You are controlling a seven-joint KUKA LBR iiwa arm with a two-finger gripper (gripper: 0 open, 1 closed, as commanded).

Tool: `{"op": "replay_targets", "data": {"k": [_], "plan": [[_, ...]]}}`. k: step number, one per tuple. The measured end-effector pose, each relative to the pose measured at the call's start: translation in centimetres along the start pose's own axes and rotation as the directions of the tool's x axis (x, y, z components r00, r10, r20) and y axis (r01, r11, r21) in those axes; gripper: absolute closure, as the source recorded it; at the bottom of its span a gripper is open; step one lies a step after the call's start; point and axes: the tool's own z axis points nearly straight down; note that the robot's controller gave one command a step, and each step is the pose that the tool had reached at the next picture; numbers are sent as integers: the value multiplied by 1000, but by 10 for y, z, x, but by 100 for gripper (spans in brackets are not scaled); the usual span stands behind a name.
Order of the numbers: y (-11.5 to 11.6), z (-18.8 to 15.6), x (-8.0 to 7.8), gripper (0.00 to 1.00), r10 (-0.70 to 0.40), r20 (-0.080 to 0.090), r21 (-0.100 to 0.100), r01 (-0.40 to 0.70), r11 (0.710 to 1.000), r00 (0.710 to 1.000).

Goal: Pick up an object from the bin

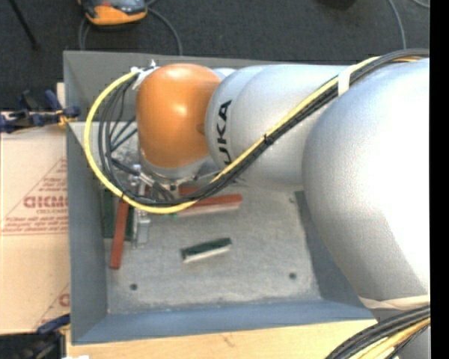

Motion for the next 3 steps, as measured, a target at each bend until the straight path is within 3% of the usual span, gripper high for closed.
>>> {"op": "replay_targets", "data": {"k": [1,2,3], "plan": [[-1,-5,-2,0,4,7,-2,-4,1000,1000],[-10,1,-20,0,-152,10,1,152,988,988],[-33,9,-34,0,-396,11,6,396,918,918]]}}
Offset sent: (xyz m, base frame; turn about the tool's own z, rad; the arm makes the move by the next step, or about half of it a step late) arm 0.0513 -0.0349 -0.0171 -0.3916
